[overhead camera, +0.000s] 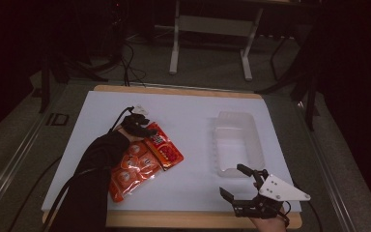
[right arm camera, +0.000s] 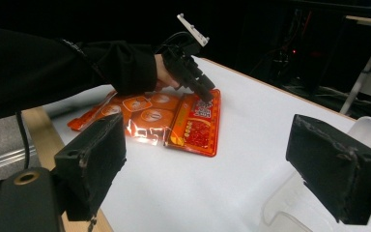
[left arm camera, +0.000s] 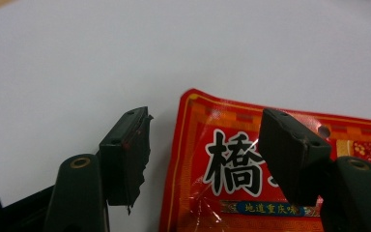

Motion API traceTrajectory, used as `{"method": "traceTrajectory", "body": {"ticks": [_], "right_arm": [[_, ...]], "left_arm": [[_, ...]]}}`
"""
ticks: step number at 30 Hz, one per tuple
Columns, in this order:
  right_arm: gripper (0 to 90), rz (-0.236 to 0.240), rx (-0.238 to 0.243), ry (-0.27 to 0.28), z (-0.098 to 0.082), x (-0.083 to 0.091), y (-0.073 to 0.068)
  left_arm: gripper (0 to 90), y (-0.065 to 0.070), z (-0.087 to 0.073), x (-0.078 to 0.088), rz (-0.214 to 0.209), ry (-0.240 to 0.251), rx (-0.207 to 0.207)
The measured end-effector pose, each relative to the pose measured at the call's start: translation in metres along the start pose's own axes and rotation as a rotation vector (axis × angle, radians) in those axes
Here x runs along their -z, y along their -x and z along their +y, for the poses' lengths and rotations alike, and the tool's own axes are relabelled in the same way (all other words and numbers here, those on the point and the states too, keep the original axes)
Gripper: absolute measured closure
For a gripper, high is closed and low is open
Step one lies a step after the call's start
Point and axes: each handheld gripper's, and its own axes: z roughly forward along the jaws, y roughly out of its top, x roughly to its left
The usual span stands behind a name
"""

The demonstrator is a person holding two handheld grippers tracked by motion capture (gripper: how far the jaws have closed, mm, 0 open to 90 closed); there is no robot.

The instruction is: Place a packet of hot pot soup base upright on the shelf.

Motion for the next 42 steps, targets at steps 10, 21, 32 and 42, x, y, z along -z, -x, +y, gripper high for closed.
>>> {"method": "traceTrajectory", "body": {"ticks": [10, 21, 32, 42], "right_arm": [[14.0, 0.002, 0.0, -0.005, 0.0, 0.0, 0.0], [14.0, 0.004, 0.005, -0.003, 0.001, -0.001, -0.002], [14.0, 0.007, 0.001, -0.008, 0.0, -0.002, -0.002], [13.9, -0.007, -0.003, -0.003, 0.001, 0.0, -0.001]], "left_arm": [[44.4, 0.012, 0.002, -0.007, 0.019, -0.094, -0.117], [74.7, 0.023, 0.008, -0.008, 0.109, -0.131, -0.14], [90.0, 0.028, 0.007, -0.006, 0.166, -0.108, -0.183], [90.0, 0.028, 0.016, 0.039, 0.136, 0.047, -0.151]]}}
